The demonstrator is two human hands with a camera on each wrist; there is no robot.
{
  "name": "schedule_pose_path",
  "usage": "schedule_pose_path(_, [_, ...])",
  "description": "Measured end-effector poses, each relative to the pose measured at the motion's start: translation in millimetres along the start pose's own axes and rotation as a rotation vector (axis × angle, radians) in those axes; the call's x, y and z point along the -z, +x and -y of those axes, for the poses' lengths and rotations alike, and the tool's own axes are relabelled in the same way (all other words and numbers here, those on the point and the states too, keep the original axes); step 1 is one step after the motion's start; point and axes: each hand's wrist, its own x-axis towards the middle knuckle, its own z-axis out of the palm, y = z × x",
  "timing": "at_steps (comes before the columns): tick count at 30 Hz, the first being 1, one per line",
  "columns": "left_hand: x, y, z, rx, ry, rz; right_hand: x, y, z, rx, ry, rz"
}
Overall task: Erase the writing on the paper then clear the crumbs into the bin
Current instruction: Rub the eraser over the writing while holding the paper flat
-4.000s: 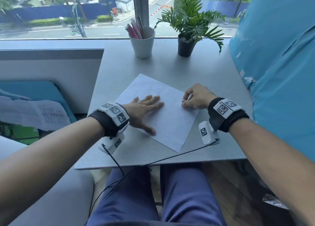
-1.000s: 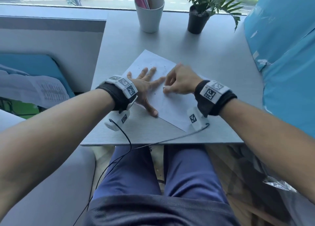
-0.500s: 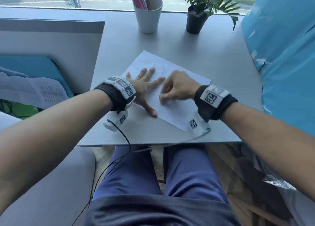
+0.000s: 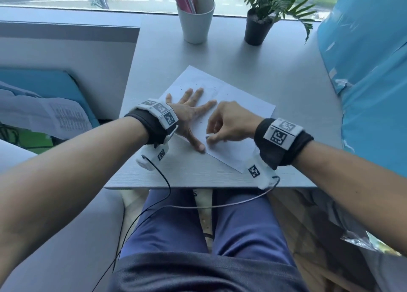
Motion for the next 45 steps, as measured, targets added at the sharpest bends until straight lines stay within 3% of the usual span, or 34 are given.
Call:
schedule_pose_path(1, [0.3,0.4,0.8,0.000,-0.002,-0.004,4.1,1.8,-2.5,-0.015,0.015,-0.003])
schedule_pose_path(5, [2.1,0.0,-1.2,0.001,-0.016,-0.006,18.3,17.8,-16.9,-0.109,0.069,-0.275])
schedule_pose_path(10, [0.3,2.1,1.6,0.006,-0.015,-0.009,5.6,3.4,-5.2,-0.021,0.012,-0.036])
schedule_pose_path(13, [1.3,0.2,-0.4,0.002,-0.017,-0.010,19.0,17.8,-16.7,-0.096,0.086,-0.235])
schedule_pose_path(15, [-0.2,0.1,-0.3,0.001,-0.013,-0.010,12.3,17.1,-15.0,-0.097,0.075,-0.275])
schedule_pose_path(19, [-1.2,0.1,0.9,-0.008,-0.005,-0.016,1.7,-1.0,-6.2,-0.049,0.073,-0.039])
schedule_pose_path(23, [-0.4,-1.3,-1.7,-0.007,-0.016,-0.015,14.7,17.2,-19.5,-0.133,0.146,-0.299])
schedule_pose_path(25, [-2.8,0.9,-0.8,-0.015,-0.018,-0.031,15.1,18.8,-25.3,-0.145,0.115,-0.363])
schedule_pose_path(28, [-4.4,2.5,3.3,-0.032,-0.020,-0.057,23.3,9.4,-39.7,-0.207,0.115,-0.353])
schedule_pose_path(34, [-1.5,2.3,11.6,-0.054,0.012,-0.056,31.9,-3.8,-69.0,-0.355,0.074,-0.196])
schedule_pose_path(38, [6.6,-0.9,13.9,0.142,0.115,-0.112,35.9,-3.7,-64.1,-0.364,0.052,-0.187])
schedule_pose_path(40, [6.3,-8.3,4.4,0.188,0.211,-0.222,38.4,-4.0,-62.6,-0.372,0.067,-0.169])
schedule_pose_path(42, [-1.0,-19.8,-12.6,0.032,0.245,-0.318,38.8,-2.8,-64.9,-0.374,0.102,-0.157])
schedule_pose_path(45, [-29.8,-36.9,-42.5,-0.409,0.215,-0.196,39.3,-2.2,-65.3,-0.362,0.114,-0.151])
